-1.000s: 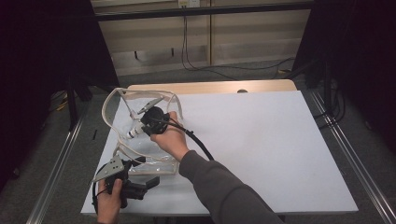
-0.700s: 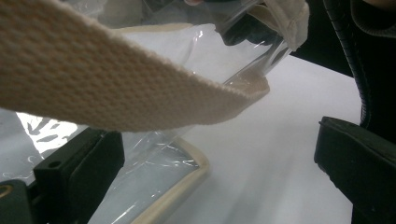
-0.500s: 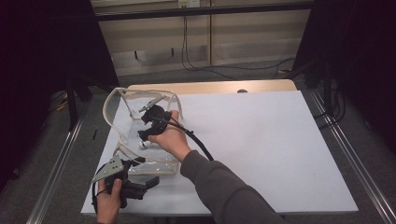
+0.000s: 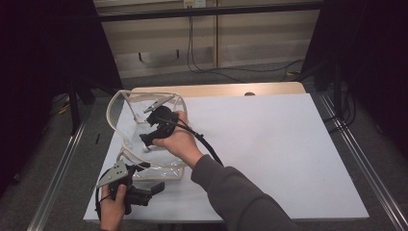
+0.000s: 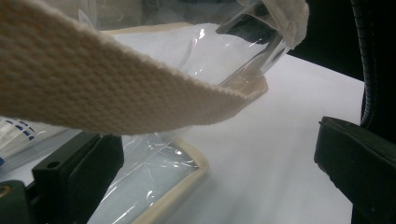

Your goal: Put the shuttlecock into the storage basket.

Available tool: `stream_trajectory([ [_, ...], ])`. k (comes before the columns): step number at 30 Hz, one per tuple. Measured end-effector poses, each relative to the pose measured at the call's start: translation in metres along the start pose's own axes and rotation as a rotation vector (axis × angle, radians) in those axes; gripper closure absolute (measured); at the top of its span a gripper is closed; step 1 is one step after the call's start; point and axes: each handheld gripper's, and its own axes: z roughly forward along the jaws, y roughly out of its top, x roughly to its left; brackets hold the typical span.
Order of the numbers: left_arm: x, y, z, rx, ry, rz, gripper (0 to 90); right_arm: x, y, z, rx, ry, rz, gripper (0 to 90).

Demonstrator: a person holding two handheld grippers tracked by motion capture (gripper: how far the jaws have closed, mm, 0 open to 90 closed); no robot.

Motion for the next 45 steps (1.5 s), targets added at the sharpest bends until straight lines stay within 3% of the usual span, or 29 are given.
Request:
stream_trajectory([
  [9, -0.001, 0.000, 0.001, 0.006, -0.004, 0.003, 1.3, -0.005, 0.002, -0.018, -0.011, -0.008, 0.001, 19.3],
  [28, -0.002, 0.001, -0.001, 0.005, 0.005, 0.011, 1.4, -0.010, -0.007, -0.047, -0.060, 0.056, -0.010, 14.0],
  [45, -0.003, 0.001, 0.000, 0.011, 0.011, 0.013, 1.4, -0.024, -0.031, -0.079, -0.109, 0.085, 0.009, 11.7],
])
